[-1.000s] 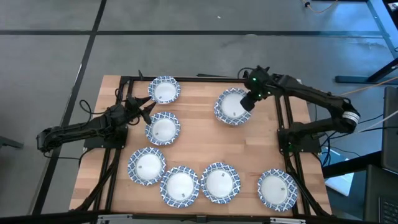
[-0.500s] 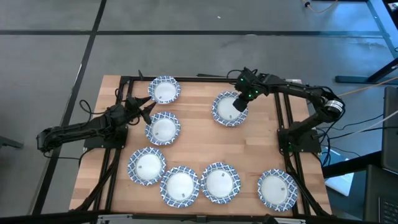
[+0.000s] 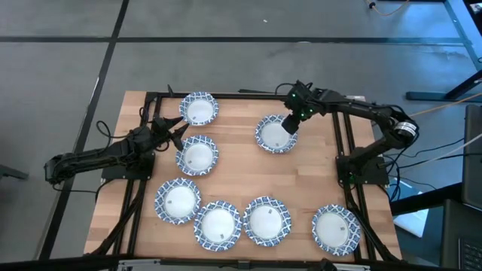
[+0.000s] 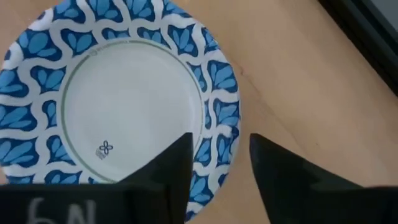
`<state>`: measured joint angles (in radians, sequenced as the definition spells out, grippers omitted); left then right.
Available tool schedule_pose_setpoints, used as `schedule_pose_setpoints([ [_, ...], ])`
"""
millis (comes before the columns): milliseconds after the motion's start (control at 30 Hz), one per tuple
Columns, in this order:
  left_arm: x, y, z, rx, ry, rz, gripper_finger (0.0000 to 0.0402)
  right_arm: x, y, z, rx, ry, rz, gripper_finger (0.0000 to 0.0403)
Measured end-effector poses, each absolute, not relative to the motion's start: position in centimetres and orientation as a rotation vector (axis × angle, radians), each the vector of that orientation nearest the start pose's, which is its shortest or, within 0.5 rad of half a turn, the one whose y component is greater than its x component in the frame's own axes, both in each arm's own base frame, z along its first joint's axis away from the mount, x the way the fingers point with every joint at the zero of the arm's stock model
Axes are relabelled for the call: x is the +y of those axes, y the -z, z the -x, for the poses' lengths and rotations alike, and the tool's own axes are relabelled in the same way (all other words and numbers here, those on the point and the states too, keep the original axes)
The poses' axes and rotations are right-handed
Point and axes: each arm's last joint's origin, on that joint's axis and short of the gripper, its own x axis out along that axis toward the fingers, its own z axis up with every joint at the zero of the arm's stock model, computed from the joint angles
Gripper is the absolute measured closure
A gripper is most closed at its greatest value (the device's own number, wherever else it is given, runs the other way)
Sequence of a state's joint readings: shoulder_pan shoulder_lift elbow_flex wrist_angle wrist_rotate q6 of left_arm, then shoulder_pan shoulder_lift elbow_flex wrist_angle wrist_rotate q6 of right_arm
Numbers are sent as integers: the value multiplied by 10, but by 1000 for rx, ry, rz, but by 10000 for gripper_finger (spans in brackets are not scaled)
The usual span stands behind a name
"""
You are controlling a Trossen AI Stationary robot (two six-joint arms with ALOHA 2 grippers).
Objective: Nest bowls inside each other
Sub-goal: Stack the white bowl on the white bowl
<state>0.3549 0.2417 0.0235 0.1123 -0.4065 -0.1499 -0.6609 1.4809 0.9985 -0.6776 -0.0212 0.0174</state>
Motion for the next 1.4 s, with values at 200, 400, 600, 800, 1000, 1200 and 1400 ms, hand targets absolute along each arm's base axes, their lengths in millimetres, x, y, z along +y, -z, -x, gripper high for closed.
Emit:
schedule_pose_setpoints([
  [200,49,-162,-99,52,-767,138,211,-151,-232,-221,1072,395,-437,213],
  [400,49,-162,-99,52,-767,137,211,-109,-249,-225,1053,210,-448,190],
  [600,49,-162,-99,52,-767,137,211,-66,-263,-236,998,91,-394,177],
  [800,49,-162,-99,51,-767,137,211,-28,-266,-248,974,-26,-334,176],
  [1000,49,-162,-99,51,-767,138,211,2,-267,-254,949,-13,-263,176],
  [1200,49,-162,-99,50,-767,138,211,26,-255,-261,1006,-19,-298,176],
  [1400,49,-162,-99,51,-767,137,211,52,-231,-276,1092,-18,-361,176],
])
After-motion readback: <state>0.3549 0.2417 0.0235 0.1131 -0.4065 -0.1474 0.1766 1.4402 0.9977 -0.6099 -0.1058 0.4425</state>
